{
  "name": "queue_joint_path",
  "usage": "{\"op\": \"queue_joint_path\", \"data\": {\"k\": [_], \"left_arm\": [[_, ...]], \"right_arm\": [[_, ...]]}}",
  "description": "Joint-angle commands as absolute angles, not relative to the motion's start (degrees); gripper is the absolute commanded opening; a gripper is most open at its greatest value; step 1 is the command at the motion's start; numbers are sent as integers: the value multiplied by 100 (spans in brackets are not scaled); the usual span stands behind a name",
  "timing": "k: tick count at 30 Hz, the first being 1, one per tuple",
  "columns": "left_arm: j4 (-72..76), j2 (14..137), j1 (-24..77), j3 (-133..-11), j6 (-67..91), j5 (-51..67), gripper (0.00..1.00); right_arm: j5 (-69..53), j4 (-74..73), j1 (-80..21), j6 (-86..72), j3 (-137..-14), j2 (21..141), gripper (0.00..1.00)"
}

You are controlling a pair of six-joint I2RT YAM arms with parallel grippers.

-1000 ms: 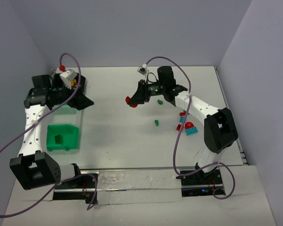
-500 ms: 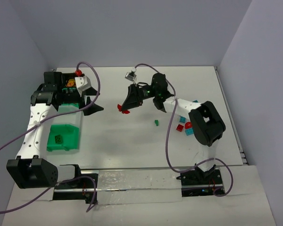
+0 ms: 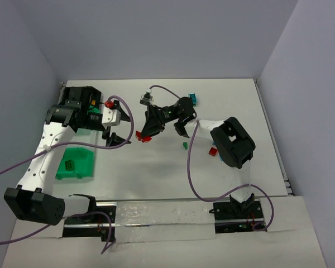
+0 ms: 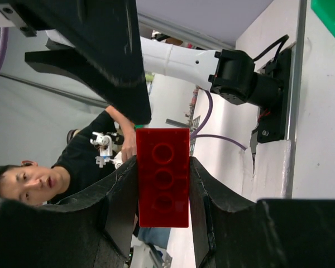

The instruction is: Sort the legos into containers by color

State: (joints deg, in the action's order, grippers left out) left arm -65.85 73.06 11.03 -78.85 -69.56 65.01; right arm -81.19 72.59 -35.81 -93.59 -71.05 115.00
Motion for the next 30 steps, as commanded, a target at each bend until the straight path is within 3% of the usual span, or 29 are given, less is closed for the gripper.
{"op": "queue_joint_path", "data": {"k": [1, 7, 22, 30], "left_arm": [[-6457, 7232, 1373, -7951, -6689, 6732, 90], [-5876, 7254, 1643, -7819, -5915, 6632, 85], [-5546, 7301, 2057, -7561, -5678, 6238, 68], [-5290, 7313, 2111, -7468, -5465, 6089, 51]], "right_arm": [[-8169, 8411, -3640, -9510, -7321, 11424, 0], [-8130, 8411, -3648, -9498, -7324, 11388, 0], [-8183, 8571, -3691, -9681, -7400, 11320, 0], [-8233, 8767, -3759, -9868, -7439, 11309, 0]]}}
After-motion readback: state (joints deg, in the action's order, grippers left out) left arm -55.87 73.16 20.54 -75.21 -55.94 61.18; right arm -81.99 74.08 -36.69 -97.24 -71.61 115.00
